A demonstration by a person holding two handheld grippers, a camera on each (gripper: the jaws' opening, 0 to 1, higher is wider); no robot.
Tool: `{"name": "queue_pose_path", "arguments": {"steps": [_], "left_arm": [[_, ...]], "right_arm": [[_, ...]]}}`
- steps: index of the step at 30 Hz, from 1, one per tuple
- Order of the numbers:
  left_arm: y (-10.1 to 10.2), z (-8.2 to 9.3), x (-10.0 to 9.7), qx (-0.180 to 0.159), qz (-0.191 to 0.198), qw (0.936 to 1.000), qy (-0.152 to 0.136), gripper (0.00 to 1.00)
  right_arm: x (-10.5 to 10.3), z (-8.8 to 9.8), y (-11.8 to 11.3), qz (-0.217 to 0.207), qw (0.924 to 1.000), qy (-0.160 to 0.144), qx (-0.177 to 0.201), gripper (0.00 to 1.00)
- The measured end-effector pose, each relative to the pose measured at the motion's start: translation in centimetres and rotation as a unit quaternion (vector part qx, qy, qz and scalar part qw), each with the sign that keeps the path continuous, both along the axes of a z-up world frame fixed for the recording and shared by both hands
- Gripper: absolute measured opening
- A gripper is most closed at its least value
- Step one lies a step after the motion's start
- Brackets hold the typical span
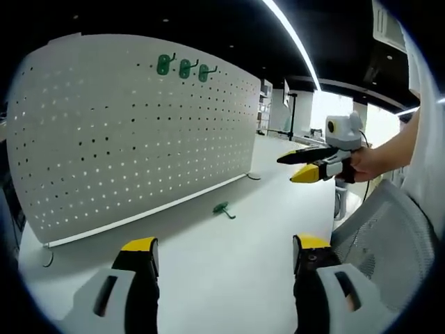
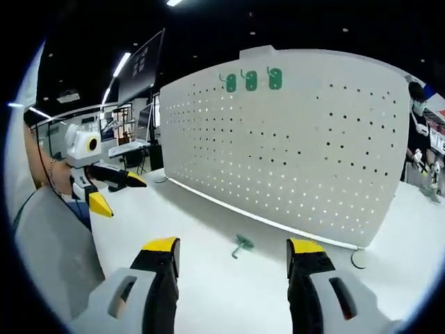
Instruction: Insert the hook assembly into the mounting plate slot until the hook locks in place.
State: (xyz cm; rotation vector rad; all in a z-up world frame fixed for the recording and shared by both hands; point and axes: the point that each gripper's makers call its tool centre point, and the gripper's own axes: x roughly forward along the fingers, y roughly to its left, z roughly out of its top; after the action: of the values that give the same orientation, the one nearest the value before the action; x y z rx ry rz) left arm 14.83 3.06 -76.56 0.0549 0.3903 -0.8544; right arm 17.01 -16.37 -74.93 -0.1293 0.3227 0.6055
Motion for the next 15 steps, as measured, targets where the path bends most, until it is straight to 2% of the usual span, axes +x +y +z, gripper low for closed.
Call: {"name": "queue_pose_path", "arguments": {"steps": [15], "left_arm": [[0.4, -0.6, -0.5, 0.008, -0.001, 0.9999, 0.006, 0.81]], "right_arm": [[-1.4, -1.4, -0.8, 0.001, 0.9996, 0.023, -0.016, 0.6]]}}
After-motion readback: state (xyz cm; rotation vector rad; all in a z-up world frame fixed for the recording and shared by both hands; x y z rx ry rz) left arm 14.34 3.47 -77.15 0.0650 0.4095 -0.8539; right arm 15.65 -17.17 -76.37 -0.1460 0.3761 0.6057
